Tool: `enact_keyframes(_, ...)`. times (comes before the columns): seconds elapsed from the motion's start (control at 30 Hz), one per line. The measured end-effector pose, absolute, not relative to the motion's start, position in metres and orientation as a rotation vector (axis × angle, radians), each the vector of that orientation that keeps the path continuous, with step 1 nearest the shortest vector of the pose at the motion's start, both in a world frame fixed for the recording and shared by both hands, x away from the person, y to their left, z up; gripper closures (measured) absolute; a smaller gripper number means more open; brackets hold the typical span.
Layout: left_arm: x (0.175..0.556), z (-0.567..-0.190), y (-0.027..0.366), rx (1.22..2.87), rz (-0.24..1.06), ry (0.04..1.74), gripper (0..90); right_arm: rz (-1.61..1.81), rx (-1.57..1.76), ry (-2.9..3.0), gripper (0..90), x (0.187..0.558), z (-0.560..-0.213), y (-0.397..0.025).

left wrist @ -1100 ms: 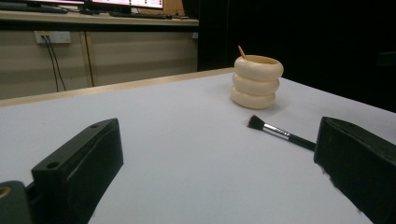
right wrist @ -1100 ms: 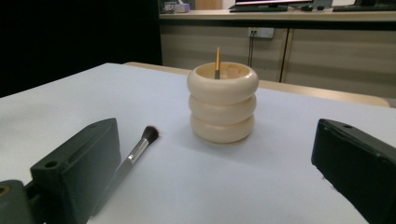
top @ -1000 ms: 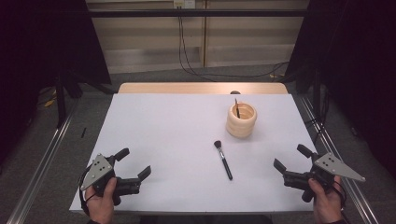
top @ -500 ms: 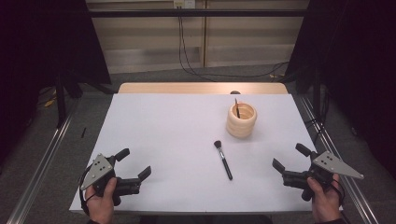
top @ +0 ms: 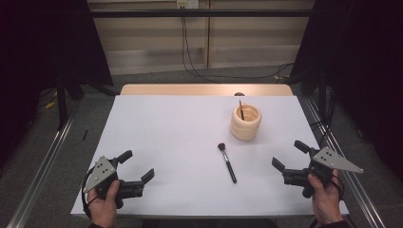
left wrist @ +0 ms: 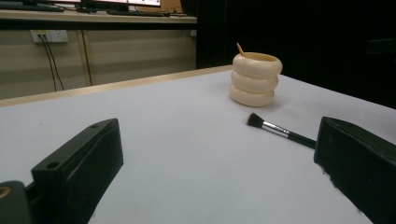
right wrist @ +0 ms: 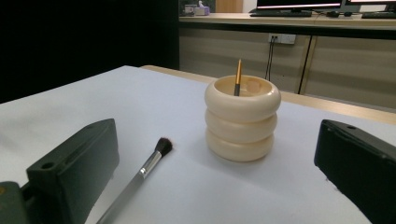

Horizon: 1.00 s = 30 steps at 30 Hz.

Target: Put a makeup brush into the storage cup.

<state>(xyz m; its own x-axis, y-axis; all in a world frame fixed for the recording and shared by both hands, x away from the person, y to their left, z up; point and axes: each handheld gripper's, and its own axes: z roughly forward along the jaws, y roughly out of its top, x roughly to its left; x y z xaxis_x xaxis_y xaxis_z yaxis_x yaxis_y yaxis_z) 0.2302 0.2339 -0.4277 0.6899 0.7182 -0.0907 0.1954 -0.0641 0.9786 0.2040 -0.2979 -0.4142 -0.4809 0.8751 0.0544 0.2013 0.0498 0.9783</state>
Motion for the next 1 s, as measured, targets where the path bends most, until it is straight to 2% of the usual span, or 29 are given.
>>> enact_keyframes(1.0,0.232,-0.429,0.234,1.63,0.492,0.75,1.4,1.535,0.968,1.8,0.0,0.269,-0.386,-0.252)
